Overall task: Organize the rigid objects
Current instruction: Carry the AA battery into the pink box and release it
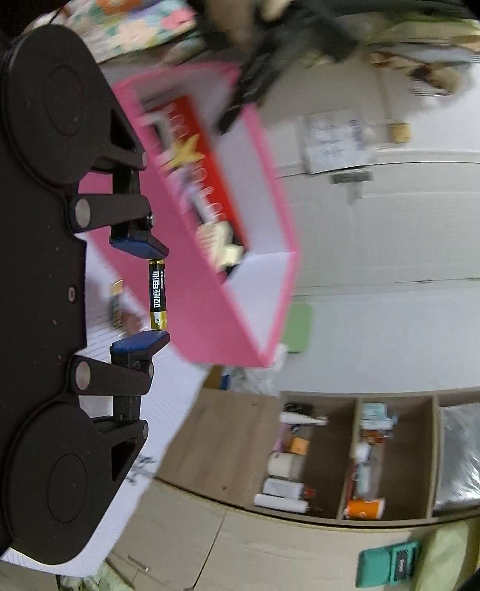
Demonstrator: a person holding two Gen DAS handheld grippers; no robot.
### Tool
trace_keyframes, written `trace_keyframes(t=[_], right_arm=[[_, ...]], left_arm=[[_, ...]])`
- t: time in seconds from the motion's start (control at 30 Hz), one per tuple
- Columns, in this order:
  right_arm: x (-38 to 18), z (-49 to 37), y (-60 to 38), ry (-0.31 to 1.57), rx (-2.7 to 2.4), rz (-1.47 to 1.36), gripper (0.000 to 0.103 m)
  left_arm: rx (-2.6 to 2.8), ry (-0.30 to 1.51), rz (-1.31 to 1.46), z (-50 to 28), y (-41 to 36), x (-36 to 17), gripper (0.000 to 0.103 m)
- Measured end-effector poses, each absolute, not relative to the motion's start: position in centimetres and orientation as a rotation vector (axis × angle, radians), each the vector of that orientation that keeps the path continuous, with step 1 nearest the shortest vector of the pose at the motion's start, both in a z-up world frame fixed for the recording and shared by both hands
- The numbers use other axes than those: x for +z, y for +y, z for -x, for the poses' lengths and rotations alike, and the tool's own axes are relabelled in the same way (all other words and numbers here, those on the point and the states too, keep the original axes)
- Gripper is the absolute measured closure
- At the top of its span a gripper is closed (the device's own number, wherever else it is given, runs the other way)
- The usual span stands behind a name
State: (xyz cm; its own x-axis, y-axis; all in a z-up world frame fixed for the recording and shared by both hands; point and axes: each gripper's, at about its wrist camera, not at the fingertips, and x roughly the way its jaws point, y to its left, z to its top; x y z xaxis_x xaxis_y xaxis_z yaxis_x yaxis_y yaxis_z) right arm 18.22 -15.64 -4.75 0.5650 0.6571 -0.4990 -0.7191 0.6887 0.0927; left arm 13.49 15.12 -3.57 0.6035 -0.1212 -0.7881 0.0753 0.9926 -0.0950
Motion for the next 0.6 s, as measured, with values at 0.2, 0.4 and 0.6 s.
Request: trace_keyframes(t=[0.2,0.4,0.6], right_arm=[[-1.3,-18.3,-13.0,0.522,0.964,0.011,0.055],[-0.6,-19.2,-5.4,0.534,1.078,0.397,0.055],[-1.9,-20.9,-1.7,0.657,1.136,0.636,0.055]], left_arm=[[-0.1,0.923,0.017,-13.6,14.5,-3.4,0.085],[-0.095,0.964,0.046,-14.2,14.9,-3.2,0.086],[-0.068,0.974,0.053,-14.4,14.6,-3.1,0.085]])
